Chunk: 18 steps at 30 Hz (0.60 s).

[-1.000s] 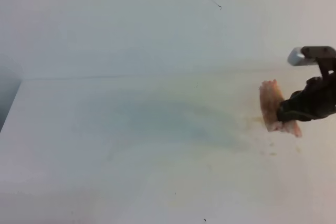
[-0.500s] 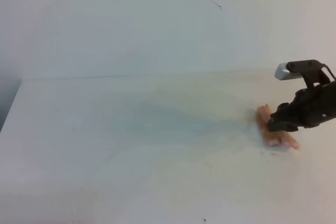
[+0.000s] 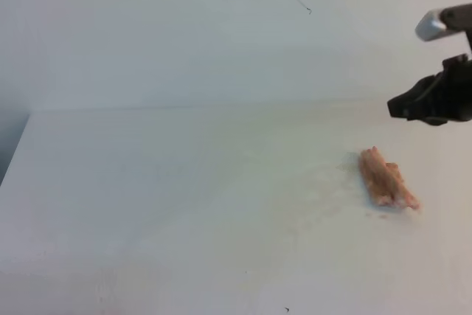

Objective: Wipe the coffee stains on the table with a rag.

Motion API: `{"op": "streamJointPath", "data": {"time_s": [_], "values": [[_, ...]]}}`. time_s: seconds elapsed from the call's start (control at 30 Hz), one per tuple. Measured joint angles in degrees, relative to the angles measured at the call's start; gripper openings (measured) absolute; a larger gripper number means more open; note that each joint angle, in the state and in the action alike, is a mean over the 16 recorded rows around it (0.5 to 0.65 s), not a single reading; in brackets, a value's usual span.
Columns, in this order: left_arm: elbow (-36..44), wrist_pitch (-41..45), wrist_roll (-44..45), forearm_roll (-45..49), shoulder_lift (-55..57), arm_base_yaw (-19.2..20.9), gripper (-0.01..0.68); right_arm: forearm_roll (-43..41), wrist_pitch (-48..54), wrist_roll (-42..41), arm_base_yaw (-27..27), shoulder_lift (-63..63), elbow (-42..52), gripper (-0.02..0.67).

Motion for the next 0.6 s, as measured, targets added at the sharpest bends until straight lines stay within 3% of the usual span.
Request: {"op": "streamJointPath", "data": {"time_s": [0.23, 0.6], "values": [[0.0, 0.0, 0.0, 0.0, 0.0, 0.0, 0.001, -3.92, 0.54, 6.39, 0.0, -13.21, 1.13, 0.022], [0.0, 0.0, 0.0, 0.0, -0.1, 0.0, 0.001, -14.23, -6.83, 20.65, 0.0, -32.77, 12.25, 0.001]]}}
